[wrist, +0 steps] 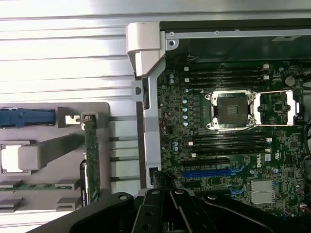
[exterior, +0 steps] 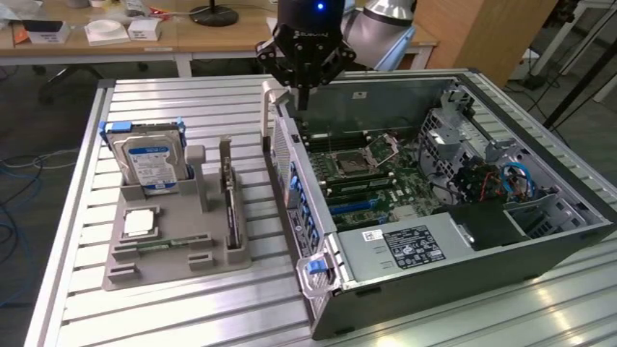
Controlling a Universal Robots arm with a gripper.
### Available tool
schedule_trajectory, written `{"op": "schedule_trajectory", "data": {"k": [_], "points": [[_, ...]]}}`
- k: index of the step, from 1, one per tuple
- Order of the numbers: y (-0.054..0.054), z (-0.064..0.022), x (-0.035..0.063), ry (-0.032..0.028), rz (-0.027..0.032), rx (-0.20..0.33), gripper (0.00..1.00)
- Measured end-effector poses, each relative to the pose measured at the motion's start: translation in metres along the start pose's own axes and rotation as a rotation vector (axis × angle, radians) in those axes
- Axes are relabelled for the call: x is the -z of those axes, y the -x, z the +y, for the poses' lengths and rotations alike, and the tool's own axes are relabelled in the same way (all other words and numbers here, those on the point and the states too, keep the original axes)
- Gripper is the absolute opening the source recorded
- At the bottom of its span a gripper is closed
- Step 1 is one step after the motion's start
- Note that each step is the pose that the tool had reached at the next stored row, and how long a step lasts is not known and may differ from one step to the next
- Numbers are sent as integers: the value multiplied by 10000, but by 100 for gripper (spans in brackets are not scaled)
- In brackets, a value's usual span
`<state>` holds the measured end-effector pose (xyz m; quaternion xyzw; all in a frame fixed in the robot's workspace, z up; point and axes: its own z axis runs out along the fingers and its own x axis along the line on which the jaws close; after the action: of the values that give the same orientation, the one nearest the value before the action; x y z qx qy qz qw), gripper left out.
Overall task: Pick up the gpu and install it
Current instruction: 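Reach for the gpu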
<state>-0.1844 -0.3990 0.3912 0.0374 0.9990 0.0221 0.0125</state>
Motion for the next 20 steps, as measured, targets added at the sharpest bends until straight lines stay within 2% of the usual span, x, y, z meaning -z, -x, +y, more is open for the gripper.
{"op": "schedule_trajectory", "data": {"k": [8,14,20], "points": [[-157,-12,-2,0,0,-1,11],[-224,-17,-4,0,1,0,11],[-339,-26,-3,0,1,-1,11]]}}
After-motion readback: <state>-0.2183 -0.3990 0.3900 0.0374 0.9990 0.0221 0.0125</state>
